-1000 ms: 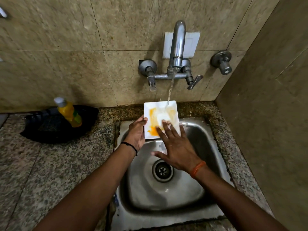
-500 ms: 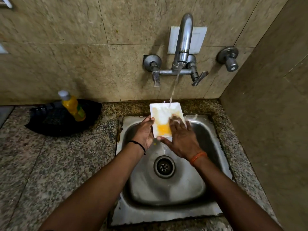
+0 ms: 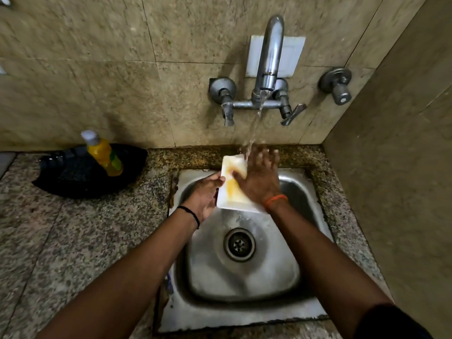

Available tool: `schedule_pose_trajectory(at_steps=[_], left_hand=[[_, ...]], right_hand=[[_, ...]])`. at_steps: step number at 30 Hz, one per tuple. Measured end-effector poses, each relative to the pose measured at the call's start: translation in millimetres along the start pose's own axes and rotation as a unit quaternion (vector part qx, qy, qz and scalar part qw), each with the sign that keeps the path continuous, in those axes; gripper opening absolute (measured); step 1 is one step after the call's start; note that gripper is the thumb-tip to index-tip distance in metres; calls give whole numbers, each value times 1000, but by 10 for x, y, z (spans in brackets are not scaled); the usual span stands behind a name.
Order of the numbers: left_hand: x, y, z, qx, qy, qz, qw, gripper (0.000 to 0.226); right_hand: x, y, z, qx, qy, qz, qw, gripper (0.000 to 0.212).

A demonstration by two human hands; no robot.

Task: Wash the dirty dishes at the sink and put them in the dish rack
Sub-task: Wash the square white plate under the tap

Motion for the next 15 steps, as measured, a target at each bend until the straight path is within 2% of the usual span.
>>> schedule_pose_trajectory(at_steps=[1, 3, 4, 5, 7, 8, 9, 10, 11, 12, 13, 14, 15], left_hand=[[2, -14, 31, 0, 1, -9, 1000, 39], [-4, -31, 113, -7, 7, -13, 1000, 37], [-14, -39, 131, -13, 13, -14, 1000, 36], [-30, -87, 106, -28, 15, -13, 999, 36], [-69, -234, 5, -84, 19, 0, 996, 34], [-107, -307, -40, -116, 28, 7, 993, 33], [-180, -371, -62, -149, 48, -7, 988, 32], [-279, -410, -71, -180, 81, -56, 979, 33], [-406, -406, -65, -200, 120, -164, 958, 37], [-534, -329, -44, -209, 157, -338, 904, 44], [-579, -183, -30, -201, 180, -528, 805, 52], [-539, -18, -26, -180, 197, -667, 695, 59], [-441, 128, -27, -151, 207, -751, 608, 63]], right_hand=[[-176, -71, -44, -23, 52, -23, 998, 97], [-390, -59, -69, -8, 129, -101, 986, 105], [-432, -1, -63, 4, 148, -173, 974, 96], [-447, 58, -41, 11, 168, -275, 947, 79], [-496, 142, 47, -18, 220, -484, 847, 40], [-488, 225, 118, -15, 248, -566, 786, 29], [-428, 318, 196, 4, 272, -627, 730, 25], [-372, 399, 269, 25, 291, -657, 695, 24], [-319, 442, 318, 33, 300, -678, 670, 22], [-282, 457, 351, 27, 306, -699, 646, 22], [-267, 468, 370, 11, 310, -721, 620, 23], [-258, 469, 381, -8, 313, -739, 597, 24], [-249, 471, 381, -24, 316, -751, 579, 24]])
Point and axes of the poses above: each hand's wrist, its own z-axis away from the middle knuckle, its own y-axis out of the palm, x = y × z, the point moved 10 cm from there along -z, towards the middle knuckle, and after that the axes turned 11 degrees about -z, right-handed, at the moved point
